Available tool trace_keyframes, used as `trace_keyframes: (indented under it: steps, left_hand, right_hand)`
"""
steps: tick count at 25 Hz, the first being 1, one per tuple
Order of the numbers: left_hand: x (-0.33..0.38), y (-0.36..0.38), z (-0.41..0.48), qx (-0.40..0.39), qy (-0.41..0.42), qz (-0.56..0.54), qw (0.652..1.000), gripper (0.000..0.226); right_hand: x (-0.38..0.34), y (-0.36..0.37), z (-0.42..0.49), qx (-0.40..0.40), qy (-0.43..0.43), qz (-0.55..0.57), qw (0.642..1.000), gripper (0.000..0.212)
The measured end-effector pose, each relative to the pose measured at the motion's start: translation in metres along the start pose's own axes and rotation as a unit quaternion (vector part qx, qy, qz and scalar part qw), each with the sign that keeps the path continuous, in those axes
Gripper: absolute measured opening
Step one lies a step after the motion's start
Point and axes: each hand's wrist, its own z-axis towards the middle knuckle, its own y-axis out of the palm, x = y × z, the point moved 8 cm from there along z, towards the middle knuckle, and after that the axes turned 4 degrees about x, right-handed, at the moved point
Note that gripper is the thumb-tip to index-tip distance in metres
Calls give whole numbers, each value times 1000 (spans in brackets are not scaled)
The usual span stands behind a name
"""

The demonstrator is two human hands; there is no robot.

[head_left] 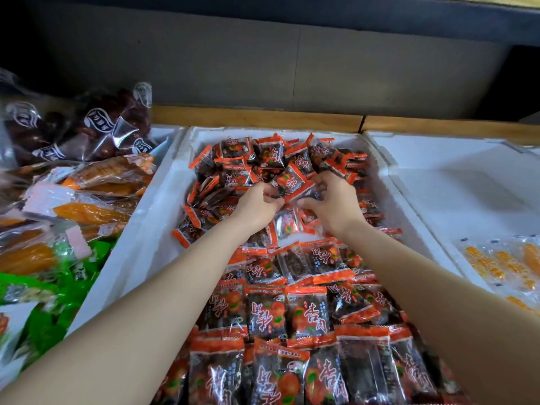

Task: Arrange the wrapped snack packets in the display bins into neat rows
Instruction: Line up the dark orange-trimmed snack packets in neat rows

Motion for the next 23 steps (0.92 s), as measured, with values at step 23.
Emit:
trace_keyframes:
  steps: [23]
  left_hand:
    - [25, -105, -80, 179, 82, 25, 980, 20]
  right_hand:
    - [-12, 12, -55, -129, 114, 144, 974, 19]
